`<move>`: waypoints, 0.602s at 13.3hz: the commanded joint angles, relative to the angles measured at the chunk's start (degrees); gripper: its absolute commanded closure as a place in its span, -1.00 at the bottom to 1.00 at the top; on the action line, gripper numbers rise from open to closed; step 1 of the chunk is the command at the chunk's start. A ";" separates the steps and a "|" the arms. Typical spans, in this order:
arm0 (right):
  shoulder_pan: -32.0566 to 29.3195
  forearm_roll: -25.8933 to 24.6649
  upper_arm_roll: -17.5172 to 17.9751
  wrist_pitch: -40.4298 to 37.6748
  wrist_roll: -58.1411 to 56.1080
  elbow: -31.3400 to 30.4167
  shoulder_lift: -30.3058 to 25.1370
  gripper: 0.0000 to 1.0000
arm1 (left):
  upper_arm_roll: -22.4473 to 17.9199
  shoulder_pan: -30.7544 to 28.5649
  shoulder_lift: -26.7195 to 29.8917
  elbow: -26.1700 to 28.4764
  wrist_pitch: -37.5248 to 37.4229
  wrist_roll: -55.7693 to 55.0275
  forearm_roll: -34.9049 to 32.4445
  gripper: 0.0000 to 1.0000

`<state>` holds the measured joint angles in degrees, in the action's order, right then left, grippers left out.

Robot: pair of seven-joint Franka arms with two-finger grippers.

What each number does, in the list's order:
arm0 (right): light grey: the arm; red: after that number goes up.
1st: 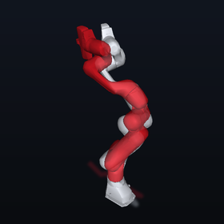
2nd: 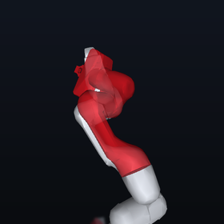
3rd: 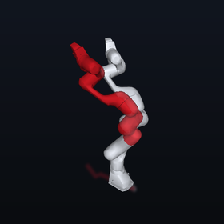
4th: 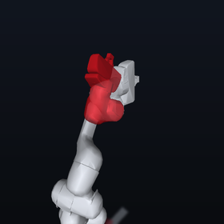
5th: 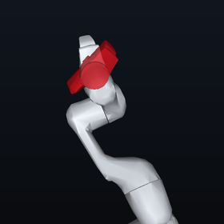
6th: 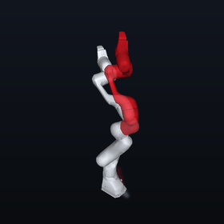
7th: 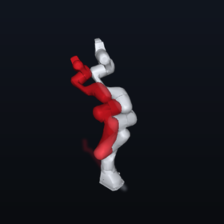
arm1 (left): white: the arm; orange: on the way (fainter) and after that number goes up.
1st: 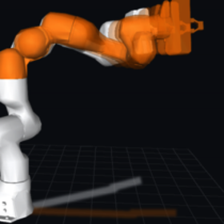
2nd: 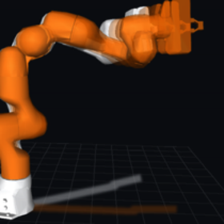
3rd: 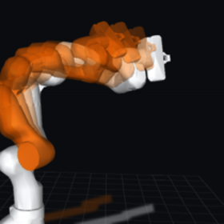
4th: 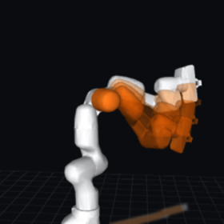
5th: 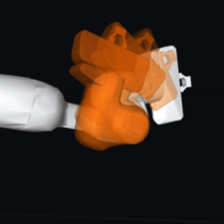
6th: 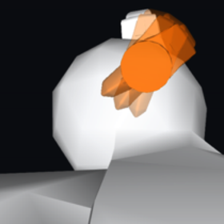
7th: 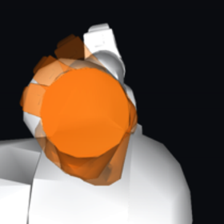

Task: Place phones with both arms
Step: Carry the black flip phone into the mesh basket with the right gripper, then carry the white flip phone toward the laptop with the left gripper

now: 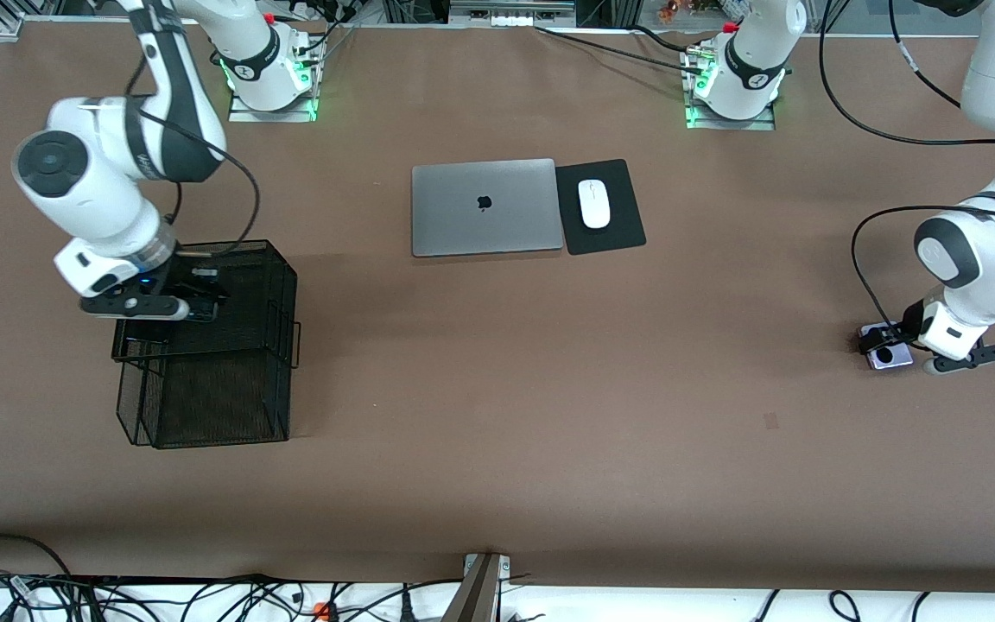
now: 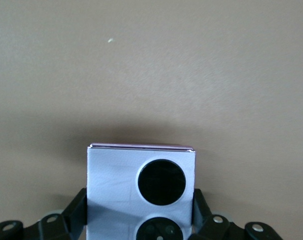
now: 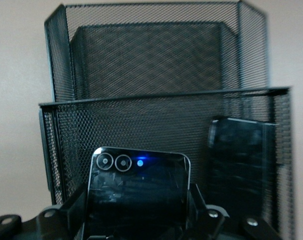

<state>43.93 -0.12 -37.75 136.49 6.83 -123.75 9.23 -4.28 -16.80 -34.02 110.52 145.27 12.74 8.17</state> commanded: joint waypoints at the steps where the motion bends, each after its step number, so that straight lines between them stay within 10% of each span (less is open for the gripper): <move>1: 0.63 1.61 -0.13 3.26 -1.55 -2.90 -0.36 1.00 | -0.12 1.06 1.68 -5.39 -9.62 -1.14 1.50 0.92; 4: 0.55 2.31 -0.13 4.39 -2.61 -2.99 0.78 1.00 | -0.12 5.00 2.12 -9.53 -16.14 -6.39 1.06 0.92; 8: 0.72 7.40 0.22 6.42 -2.61 -2.99 2.28 -0.67 | -0.20 14.13 2.91 -9.62 -18.61 -13.69 0.88 0.93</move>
<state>44.33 4.13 -37.61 141.53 5.61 -126.41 11.58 -3.62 -7.24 -32.10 100.94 129.02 1.81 8.17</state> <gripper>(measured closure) 0.176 0.159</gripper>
